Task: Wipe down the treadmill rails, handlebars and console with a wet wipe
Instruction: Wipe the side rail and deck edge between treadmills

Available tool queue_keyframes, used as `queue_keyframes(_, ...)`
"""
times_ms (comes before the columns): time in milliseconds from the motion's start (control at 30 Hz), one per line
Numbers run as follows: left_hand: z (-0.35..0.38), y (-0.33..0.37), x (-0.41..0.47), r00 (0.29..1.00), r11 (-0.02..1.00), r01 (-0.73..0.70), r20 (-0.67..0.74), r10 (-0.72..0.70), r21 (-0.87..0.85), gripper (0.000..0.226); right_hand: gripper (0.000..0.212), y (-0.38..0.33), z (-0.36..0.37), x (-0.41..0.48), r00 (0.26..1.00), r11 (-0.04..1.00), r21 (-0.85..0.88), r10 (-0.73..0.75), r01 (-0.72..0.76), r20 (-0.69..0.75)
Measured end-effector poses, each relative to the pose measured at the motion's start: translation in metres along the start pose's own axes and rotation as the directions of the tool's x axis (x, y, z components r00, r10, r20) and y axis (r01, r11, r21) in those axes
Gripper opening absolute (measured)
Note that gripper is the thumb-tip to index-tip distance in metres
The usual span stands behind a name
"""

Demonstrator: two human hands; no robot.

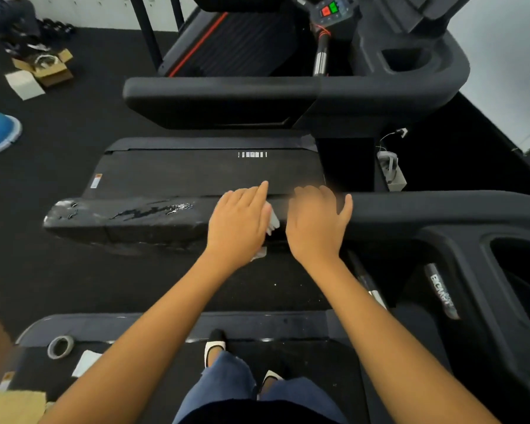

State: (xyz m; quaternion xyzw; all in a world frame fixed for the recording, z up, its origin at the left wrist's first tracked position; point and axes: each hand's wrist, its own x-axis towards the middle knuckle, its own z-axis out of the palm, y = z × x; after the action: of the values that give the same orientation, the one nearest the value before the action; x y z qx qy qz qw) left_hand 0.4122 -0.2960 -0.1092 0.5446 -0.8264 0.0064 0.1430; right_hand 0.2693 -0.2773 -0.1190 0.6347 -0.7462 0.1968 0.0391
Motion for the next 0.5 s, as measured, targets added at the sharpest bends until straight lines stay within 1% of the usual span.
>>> queue_keyframes(67,-0.010,-0.036,-0.012,0.995,0.994,0.095,-0.036,-0.093,0.060,0.059,0.050,-0.001,0.000,0.000,1.000,1.000,0.004,-0.015,0.015,0.007)
queue_keyframes(100,-0.013,-0.057,-0.018,0.984,0.982,0.170,-0.063,-0.165,0.086,0.058,0.051,-0.003,0.001,0.000,0.999,0.999,0.011,-0.031,0.031,0.018)
queue_keyframes(167,-0.015,-0.091,-0.029,0.950,0.946,0.310,-0.071,-0.304,0.098,0.053,0.052,-0.011,0.001,-0.003,0.996,0.997,0.012,-0.081,0.081,0.037)
queue_keyframes(233,-0.010,-0.093,-0.028,0.909,0.903,0.414,-0.103,-0.403,0.115,0.047,0.051,-0.023,0.002,-0.005,0.995,0.995,0.015,-0.096,0.096,0.038)
queue_keyframes(267,-0.011,-0.082,-0.022,0.899,0.893,0.432,-0.138,-0.415,0.128,0.044,0.051,-0.029,0.003,-0.006,0.995,0.995,0.019,-0.095,0.095,0.036)
queue_keyframes(300,-0.009,-0.067,-0.017,0.905,0.898,0.417,-0.153,-0.396,0.143,0.041,0.050,-0.035,0.004,-0.006,0.995,0.995,0.024,-0.096,0.095,0.034)
queue_keyframes(333,-0.006,-0.049,-0.012,0.927,0.918,0.367,-0.136,-0.348,0.150,0.039,0.050,-0.041,0.004,-0.007,0.994,0.995,0.029,-0.099,0.098,0.036)
queue_keyframes(400,0.000,-0.021,-0.013,0.982,0.978,0.179,-0.073,-0.172,0.104,0.041,0.050,-0.049,0.006,-0.007,0.993,0.993,0.042,-0.109,0.107,0.054)
queue_keyframes(433,0.001,-0.018,-0.017,0.995,0.993,0.093,-0.051,-0.089,0.068,0.044,0.049,-0.050,0.006,-0.007,0.991,0.992,0.043,-0.119,0.116,0.062)
queue_keyframes(467,-0.003,-0.027,-0.020,0.998,0.998,0.044,-0.035,-0.043,0.034,0.047,0.048,-0.051,0.006,-0.007,0.990,0.992,0.036,-0.126,0.124,0.064)
queue_keyframes(500,-0.009,-0.043,-0.021,1.000,0.999,0.028,-0.008,-0.028,0.037,0.050,0.048,-0.051,0.006,-0.007,0.990,0.992,0.027,-0.126,0.125,0.062)
